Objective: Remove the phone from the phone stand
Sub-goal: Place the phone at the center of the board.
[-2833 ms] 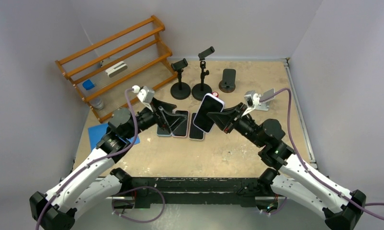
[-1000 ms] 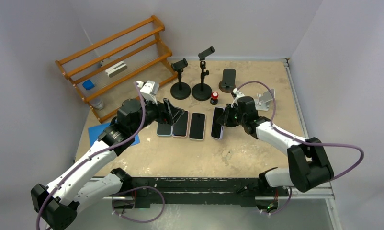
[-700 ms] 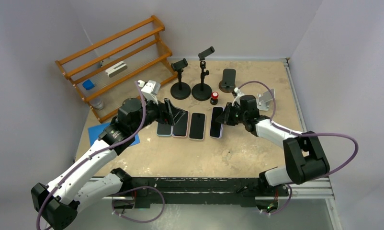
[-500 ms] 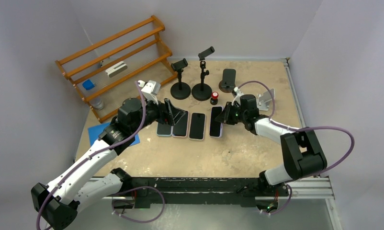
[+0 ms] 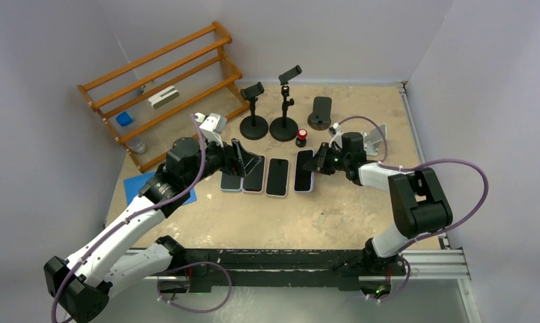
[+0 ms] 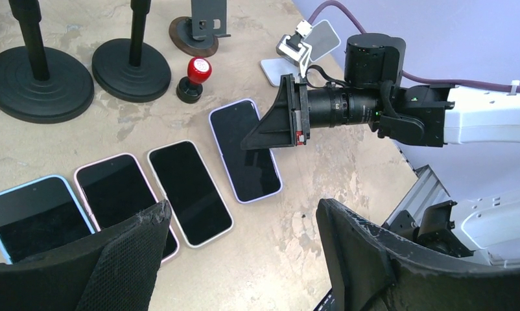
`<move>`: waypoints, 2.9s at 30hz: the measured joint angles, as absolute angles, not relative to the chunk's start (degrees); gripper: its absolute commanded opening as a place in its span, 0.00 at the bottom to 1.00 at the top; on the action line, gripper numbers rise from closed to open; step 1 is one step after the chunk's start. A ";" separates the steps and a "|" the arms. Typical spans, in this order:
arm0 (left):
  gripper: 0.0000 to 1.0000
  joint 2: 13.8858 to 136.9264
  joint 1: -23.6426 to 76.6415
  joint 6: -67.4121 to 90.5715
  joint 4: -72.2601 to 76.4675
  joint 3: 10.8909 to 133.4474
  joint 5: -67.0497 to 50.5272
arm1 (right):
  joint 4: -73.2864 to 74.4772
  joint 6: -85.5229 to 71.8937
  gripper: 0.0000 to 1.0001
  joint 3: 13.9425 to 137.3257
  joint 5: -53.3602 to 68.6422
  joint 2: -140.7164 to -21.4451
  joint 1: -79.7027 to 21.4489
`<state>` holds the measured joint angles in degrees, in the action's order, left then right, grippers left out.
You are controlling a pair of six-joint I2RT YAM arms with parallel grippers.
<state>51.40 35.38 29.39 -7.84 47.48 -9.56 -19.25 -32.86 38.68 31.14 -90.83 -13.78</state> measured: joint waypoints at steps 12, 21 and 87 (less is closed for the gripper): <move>0.80 51.44 35.38 29.41 -7.84 47.51 -10.44 | -16.95 -33.17 0.00 37.69 33.04 -89.45 -13.56; 0.80 51.42 35.38 29.43 -7.84 47.57 -10.70 | -19.31 -36.29 0.00 34.89 37.08 -90.00 -12.53; 0.80 51.55 35.38 29.45 -7.81 47.57 -10.72 | -25.06 -40.91 0.28 38.35 38.15 -100.75 -12.05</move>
<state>51.55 35.38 29.45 -7.81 47.57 -10.72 -25.06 -40.91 38.35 38.15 -100.75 -12.05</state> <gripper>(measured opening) 0.806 0.261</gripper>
